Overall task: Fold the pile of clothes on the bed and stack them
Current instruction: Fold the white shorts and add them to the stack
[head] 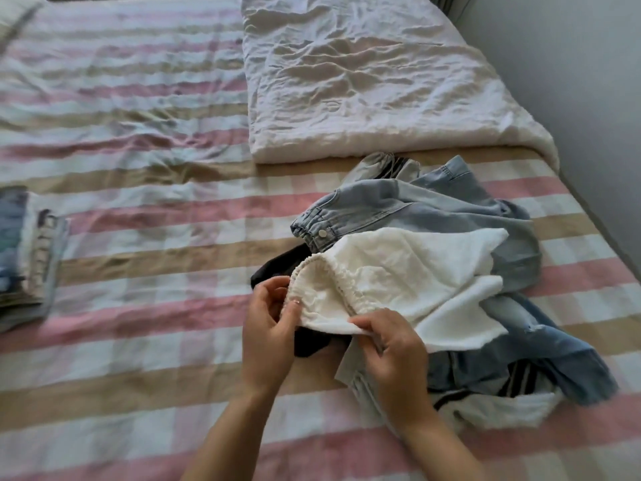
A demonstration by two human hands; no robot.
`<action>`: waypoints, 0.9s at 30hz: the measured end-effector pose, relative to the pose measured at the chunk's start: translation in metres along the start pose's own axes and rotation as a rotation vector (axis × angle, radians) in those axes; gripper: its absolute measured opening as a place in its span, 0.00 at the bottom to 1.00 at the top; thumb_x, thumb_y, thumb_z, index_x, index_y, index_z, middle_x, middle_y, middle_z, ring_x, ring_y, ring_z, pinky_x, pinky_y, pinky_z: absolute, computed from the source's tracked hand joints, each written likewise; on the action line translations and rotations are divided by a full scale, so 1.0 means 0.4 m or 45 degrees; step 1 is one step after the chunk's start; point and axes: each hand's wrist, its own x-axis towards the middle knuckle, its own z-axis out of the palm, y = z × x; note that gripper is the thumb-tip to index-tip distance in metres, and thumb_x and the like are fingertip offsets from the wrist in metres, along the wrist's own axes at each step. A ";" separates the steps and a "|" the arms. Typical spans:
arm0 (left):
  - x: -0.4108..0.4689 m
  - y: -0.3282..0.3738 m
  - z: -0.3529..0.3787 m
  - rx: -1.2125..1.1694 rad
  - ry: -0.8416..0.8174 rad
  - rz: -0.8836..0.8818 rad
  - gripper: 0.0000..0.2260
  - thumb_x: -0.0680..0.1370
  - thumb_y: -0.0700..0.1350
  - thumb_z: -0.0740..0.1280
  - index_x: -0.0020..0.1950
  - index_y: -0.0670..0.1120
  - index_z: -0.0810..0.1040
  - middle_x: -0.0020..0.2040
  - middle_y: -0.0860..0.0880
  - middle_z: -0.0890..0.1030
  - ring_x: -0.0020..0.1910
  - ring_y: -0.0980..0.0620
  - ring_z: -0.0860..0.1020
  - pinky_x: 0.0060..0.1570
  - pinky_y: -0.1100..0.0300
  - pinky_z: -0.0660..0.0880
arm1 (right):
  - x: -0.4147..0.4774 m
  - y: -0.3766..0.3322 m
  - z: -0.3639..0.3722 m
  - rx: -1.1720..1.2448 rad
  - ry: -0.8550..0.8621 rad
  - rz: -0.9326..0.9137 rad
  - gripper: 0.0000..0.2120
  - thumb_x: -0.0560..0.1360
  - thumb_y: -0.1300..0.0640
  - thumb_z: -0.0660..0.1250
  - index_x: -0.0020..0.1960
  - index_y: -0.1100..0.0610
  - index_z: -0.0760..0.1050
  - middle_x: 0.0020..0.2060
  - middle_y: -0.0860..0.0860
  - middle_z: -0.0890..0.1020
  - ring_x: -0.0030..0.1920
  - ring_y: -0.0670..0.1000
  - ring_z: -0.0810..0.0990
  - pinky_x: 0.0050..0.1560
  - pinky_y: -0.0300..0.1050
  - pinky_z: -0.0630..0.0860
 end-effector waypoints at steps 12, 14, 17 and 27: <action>-0.151 -0.151 -0.629 -0.003 -0.034 -0.260 0.13 0.75 0.29 0.61 0.50 0.46 0.76 0.42 0.49 0.80 0.37 0.59 0.78 0.31 0.66 0.74 | -0.362 -0.363 0.376 0.048 -0.328 0.082 0.07 0.64 0.63 0.71 0.39 0.54 0.80 0.34 0.46 0.80 0.37 0.47 0.79 0.36 0.41 0.73; -0.151 -0.219 -0.689 0.031 -0.033 -0.346 0.14 0.75 0.29 0.60 0.49 0.48 0.75 0.43 0.48 0.79 0.39 0.56 0.78 0.31 0.66 0.75 | -0.402 -0.370 0.450 -0.028 -0.450 0.157 0.06 0.64 0.63 0.69 0.40 0.54 0.81 0.35 0.46 0.81 0.38 0.49 0.80 0.36 0.41 0.73; -0.147 -0.324 -0.746 0.094 -0.074 -0.487 0.13 0.76 0.30 0.61 0.49 0.49 0.73 0.46 0.45 0.77 0.43 0.49 0.77 0.38 0.57 0.78 | -0.450 -0.354 0.545 -0.129 -0.610 0.286 0.04 0.69 0.61 0.70 0.43 0.55 0.82 0.39 0.50 0.82 0.43 0.52 0.80 0.40 0.47 0.74; -0.183 -0.454 -0.791 0.068 0.063 -0.768 0.16 0.75 0.34 0.65 0.59 0.46 0.67 0.49 0.47 0.76 0.48 0.51 0.76 0.47 0.55 0.75 | -0.472 -0.325 0.586 -0.150 -0.812 0.241 0.08 0.73 0.53 0.69 0.47 0.57 0.82 0.43 0.52 0.82 0.47 0.53 0.77 0.47 0.38 0.67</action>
